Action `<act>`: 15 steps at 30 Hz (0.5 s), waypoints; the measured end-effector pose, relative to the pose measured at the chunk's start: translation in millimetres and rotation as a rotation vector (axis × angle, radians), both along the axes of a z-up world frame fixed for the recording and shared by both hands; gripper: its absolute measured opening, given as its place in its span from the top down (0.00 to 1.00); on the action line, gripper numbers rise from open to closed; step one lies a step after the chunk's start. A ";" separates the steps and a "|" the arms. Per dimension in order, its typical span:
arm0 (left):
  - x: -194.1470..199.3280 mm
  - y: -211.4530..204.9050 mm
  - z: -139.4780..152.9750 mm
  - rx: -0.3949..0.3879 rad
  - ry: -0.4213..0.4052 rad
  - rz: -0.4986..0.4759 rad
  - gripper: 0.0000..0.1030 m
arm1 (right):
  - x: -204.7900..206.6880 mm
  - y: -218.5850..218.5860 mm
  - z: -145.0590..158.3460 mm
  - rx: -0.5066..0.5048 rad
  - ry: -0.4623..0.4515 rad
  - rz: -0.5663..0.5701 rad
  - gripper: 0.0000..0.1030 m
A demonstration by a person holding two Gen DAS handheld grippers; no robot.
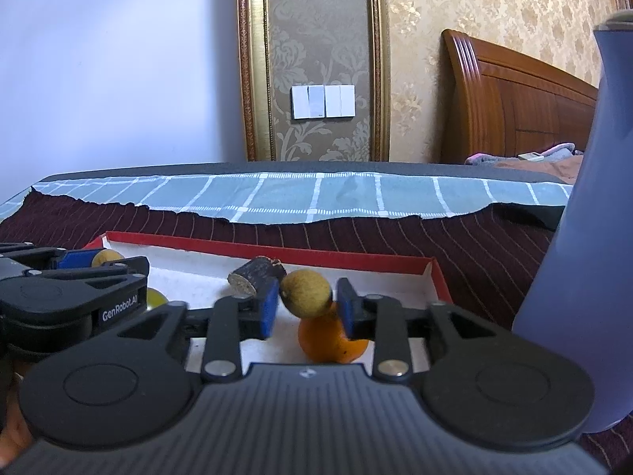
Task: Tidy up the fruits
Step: 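Hold both tan round fruits above the tray and lower them with both tools, then open both tools to drop the tan round fruits into the tray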
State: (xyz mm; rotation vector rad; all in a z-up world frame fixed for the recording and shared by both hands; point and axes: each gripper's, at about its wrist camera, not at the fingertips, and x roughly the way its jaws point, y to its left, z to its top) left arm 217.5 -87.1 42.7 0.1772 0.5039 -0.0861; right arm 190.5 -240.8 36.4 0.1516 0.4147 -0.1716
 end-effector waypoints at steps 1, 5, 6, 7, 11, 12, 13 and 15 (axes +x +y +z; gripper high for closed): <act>0.1 -0.3 -0.3 0.002 0.001 0.000 0.71 | -0.6 0.5 0.5 -0.003 -0.005 -0.005 0.59; 1.4 1.6 -0.6 -0.008 0.009 0.008 0.71 | -2.2 0.2 1.6 -0.007 -0.014 -0.011 0.53; 1.7 2.2 -0.4 -0.012 0.010 0.010 0.71 | -2.2 -0.2 1.6 -0.006 -0.014 -0.013 0.53; 1.8 2.9 -0.5 -0.014 0.011 0.012 0.71 | -2.7 -0.9 1.5 -0.004 -0.014 -0.015 0.53; -0.7 3.7 0.4 -0.012 -0.001 0.017 0.58 | -4.3 -2.4 2.4 0.001 -0.022 -0.024 0.53; -1.7 3.6 1.1 -0.009 -0.009 0.021 0.42 | -4.7 -3.0 2.6 0.003 -0.023 -0.026 0.53; -3.1 3.7 1.9 -0.004 -0.021 0.026 0.34 | -5.5 -3.7 2.7 0.006 -0.026 -0.027 0.53; -8.8 2.7 4.7 0.012 -0.064 0.039 0.26 | -7.3 -5.5 2.9 0.012 -0.030 -0.032 0.53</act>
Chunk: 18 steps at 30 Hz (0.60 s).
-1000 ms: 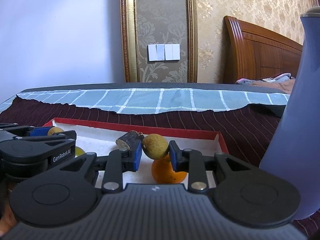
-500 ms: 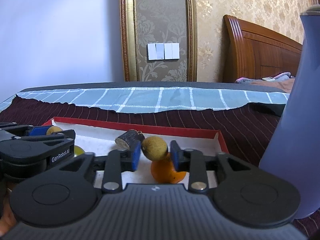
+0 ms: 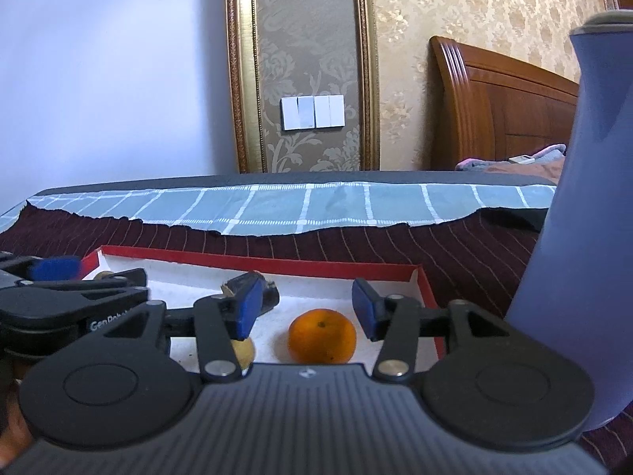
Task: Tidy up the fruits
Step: 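Open both tools to drop the tan round fruits into the tray, then withdraw both open tools toward the orange and cut piece on the cloth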
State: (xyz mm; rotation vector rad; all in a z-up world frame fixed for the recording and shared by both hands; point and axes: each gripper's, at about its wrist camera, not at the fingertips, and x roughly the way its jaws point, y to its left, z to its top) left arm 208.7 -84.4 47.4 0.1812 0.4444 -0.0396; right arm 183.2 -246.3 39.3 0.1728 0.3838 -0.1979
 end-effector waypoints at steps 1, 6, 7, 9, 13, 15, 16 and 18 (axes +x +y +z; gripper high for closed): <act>-2.3 -0.4 1.5 0.006 -0.012 0.001 0.26 | -0.9 -1.1 0.1 0.004 -0.002 -0.003 0.53; -7.6 -1.4 8.5 0.024 0.008 0.013 0.26 | -6.4 -8.5 -1.0 0.027 -0.011 -0.019 0.51; -10.0 1.1 10.9 0.014 0.017 0.015 0.26 | -7.1 -9.7 -1.4 0.031 -0.012 -0.024 0.50; -17.2 9.7 16.7 -0.017 0.032 0.012 0.26 | -8.3 -12.2 -2.1 0.038 -0.012 -0.033 0.50; -45.0 27.6 24.1 -0.049 0.020 0.028 0.26 | -11.9 -13.5 -2.3 0.047 -0.018 -0.032 0.50; -61.2 35.9 24.9 -0.058 0.021 0.031 0.26 | -14.7 -12.6 -2.6 0.040 -0.020 -0.030 0.48; -67.6 39.5 25.0 -0.065 0.022 0.032 0.26 | -17.1 -12.2 -2.3 0.039 -0.025 -0.031 0.44; -84.1 49.4 22.9 -0.095 0.029 0.019 0.26 | -23.3 -12.3 -0.7 0.041 -0.039 -0.031 0.35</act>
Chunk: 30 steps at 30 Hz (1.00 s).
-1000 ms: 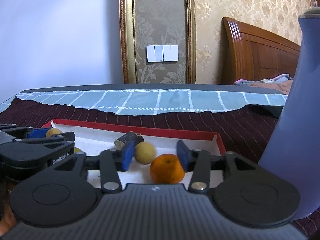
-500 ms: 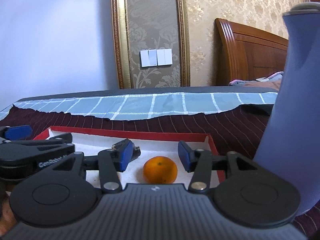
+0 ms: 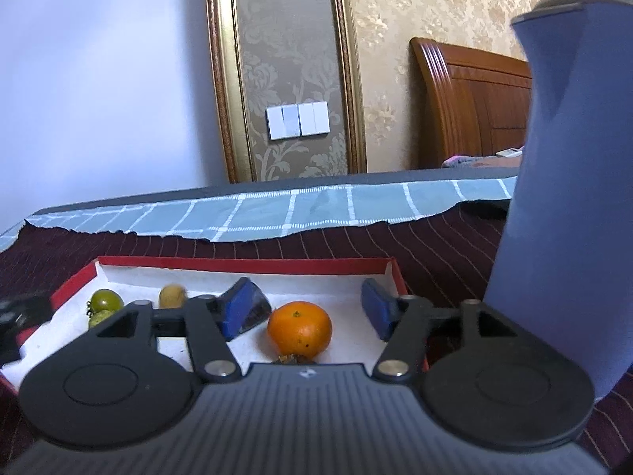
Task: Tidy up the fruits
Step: 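Withdraw both open tools toward the orange and cut piece on the cloth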
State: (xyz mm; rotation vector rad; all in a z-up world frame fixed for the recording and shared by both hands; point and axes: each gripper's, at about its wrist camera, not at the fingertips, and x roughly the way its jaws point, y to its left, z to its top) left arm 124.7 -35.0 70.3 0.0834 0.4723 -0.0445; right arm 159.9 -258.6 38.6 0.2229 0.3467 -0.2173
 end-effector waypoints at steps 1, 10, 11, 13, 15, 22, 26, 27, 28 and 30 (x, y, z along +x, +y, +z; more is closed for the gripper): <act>-6.8 4.0 -1.7 -0.015 0.005 -0.009 0.26 | -5.4 0.1 0.5 0.003 -0.011 0.001 0.27; -58.6 21.2 -30.2 -0.052 0.044 -0.140 0.26 | -69.5 0.2 -7.8 0.095 -0.047 0.043 0.09; -62.2 19.6 -32.2 -0.040 0.039 -0.152 0.26 | -77.8 2.9 -8.4 0.099 -0.045 0.055 0.05; -66.6 16.3 -34.2 -0.021 0.025 -0.161 0.26 | -91.7 13.5 -10.0 0.059 -0.011 0.063 0.03; -71.2 13.9 -34.9 -0.013 0.003 -0.171 0.26 | -101.9 29.1 -13.4 -0.024 0.045 0.082 0.03; -71.6 8.9 -42.7 0.023 0.005 -0.200 0.26 | -115.9 65.3 -21.4 -0.199 0.125 0.156 0.03; -66.8 10.2 -46.0 0.014 0.032 -0.215 0.26 | -113.2 62.9 -23.5 -0.170 0.150 0.195 0.06; -65.4 10.7 -46.8 0.009 0.040 -0.216 0.26 | -112.7 61.9 -24.3 -0.162 0.154 0.201 0.07; -63.8 10.9 -47.6 0.005 0.049 -0.215 0.26 | -112.0 61.6 -25.5 -0.157 0.160 0.205 0.09; -60.9 10.6 -49.1 0.003 0.064 -0.213 0.26 | -108.7 61.5 -26.8 -0.153 0.173 0.214 0.11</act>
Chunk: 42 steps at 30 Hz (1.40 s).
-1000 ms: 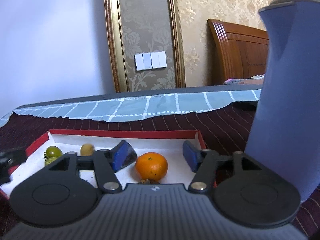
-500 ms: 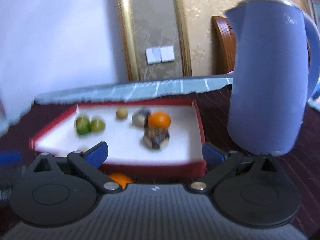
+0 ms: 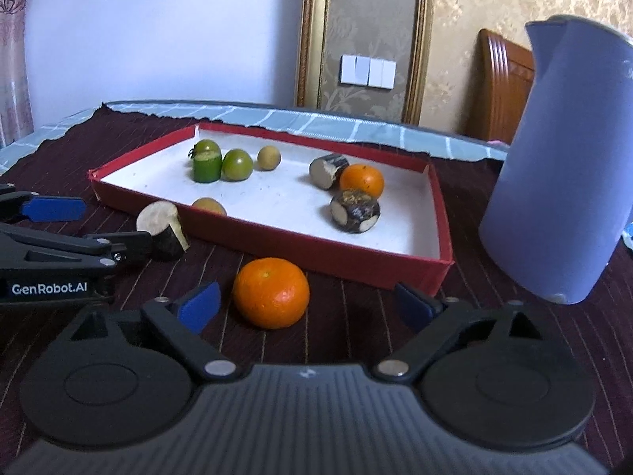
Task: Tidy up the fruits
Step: 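Withdraw both open tools toward the orange and cut piece on the cloth, then grasp the cut dark-skinned piece with the left tool while the right tool grasps the orange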
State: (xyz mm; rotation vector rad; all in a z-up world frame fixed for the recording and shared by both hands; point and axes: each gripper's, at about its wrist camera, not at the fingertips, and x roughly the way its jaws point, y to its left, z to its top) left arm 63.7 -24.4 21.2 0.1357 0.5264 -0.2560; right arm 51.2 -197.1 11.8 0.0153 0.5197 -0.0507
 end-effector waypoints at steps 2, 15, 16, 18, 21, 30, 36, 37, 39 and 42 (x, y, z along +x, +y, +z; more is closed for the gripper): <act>1.8 -0.5 -0.7 0.001 0.009 0.001 0.26 | 3.0 0.3 -1.2 0.002 0.010 0.006 0.13; 16.3 -6.0 -3.6 0.012 0.061 -0.004 0.26 | 10.8 -0.6 -4.2 0.009 0.049 0.015 0.19; 18.4 -6.6 -3.9 0.008 0.072 -0.010 0.26 | 11.2 -0.6 -4.6 0.013 0.052 0.021 0.22; 21.3 -9.2 -4.8 0.002 0.092 -0.031 0.26 | 12.7 0.3 -5.2 0.016 0.062 0.037 0.23; 22.9 -17.2 -5.7 0.030 0.084 -0.023 0.26 | 13.4 3.5 -5.6 0.002 0.067 0.045 0.23; 28.8 -29.0 -8.1 0.089 0.066 0.007 0.26 | 16.5 1.1 -7.9 0.005 0.103 0.021 0.00; 32.1 -27.4 -8.8 0.078 0.084 0.017 0.23 | 17.3 0.2 -7.7 0.008 0.109 0.024 0.00; 32.8 -26.9 -8.9 0.077 0.087 0.021 0.23 | 18.1 -1.8 -7.9 0.024 0.114 0.023 0.00; 34.3 -25.4 -8.8 0.069 0.093 0.025 0.23 | 18.6 -5.7 -8.5 0.053 0.121 0.023 0.00; 35.8 -23.0 -9.1 0.053 0.102 0.025 0.23 | 19.3 -6.6 -7.7 0.049 0.125 -0.003 0.00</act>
